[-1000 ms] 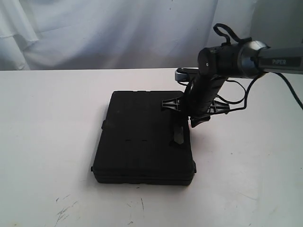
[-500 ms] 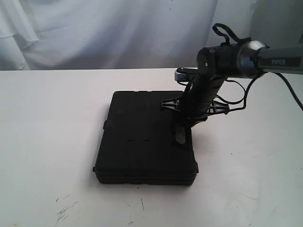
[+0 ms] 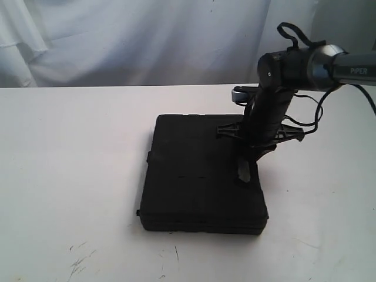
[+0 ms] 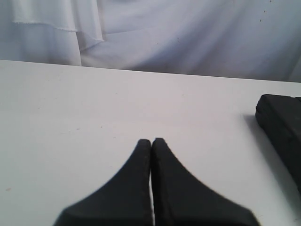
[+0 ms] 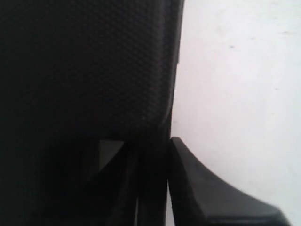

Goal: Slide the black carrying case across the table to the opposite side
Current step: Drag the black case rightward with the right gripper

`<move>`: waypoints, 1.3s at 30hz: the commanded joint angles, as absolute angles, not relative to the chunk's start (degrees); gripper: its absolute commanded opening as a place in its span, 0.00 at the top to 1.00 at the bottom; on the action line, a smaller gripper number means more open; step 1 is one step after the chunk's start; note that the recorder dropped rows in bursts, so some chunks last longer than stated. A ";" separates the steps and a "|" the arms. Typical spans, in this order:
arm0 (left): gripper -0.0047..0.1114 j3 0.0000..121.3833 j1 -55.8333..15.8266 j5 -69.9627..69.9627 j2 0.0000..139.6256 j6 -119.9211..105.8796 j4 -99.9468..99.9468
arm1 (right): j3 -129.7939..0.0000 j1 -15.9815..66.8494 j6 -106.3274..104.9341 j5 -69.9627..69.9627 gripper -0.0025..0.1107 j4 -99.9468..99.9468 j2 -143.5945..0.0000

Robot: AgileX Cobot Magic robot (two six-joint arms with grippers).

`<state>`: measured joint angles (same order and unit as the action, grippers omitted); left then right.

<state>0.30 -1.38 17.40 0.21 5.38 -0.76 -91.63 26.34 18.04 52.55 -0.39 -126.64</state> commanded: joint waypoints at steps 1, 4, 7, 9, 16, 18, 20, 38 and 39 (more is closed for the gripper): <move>0.96 0.00 -1.24 16.78 0.00 5.43 -0.53 | -91.47 23.08 17.09 56.96 0.98 -6.38 -126.77; 0.96 0.00 -1.24 16.78 0.00 5.43 -0.53 | -91.47 21.19 15.91 57.21 0.98 -6.64 -126.27; 0.96 0.00 -1.24 16.78 0.00 5.43 -0.53 | -91.47 19.37 13.86 57.00 0.98 -7.19 -125.67; 0.96 0.00 -1.24 16.78 0.00 5.43 -0.53 | -91.47 17.96 12.86 57.20 0.98 -8.56 -125.43; 0.96 0.00 -1.24 16.78 0.00 5.43 -0.53 | -91.47 13.79 5.97 56.84 0.98 -8.54 -125.43; 0.96 0.00 -1.24 16.78 0.00 5.43 -0.53 | -91.47 12.99 5.05 56.84 0.98 -8.09 -125.43; 0.96 0.00 -1.24 16.78 0.00 5.43 -0.53 | -91.47 12.46 4.40 56.75 0.98 -8.00 -125.43; 0.96 0.00 -1.24 16.78 0.00 5.43 -0.53 | -91.47 11.77 2.94 55.94 0.98 -3.53 -125.43; 0.96 0.00 -1.24 16.78 0.00 5.43 -0.53 | -91.47 11.77 3.09 55.94 0.98 -3.51 -125.43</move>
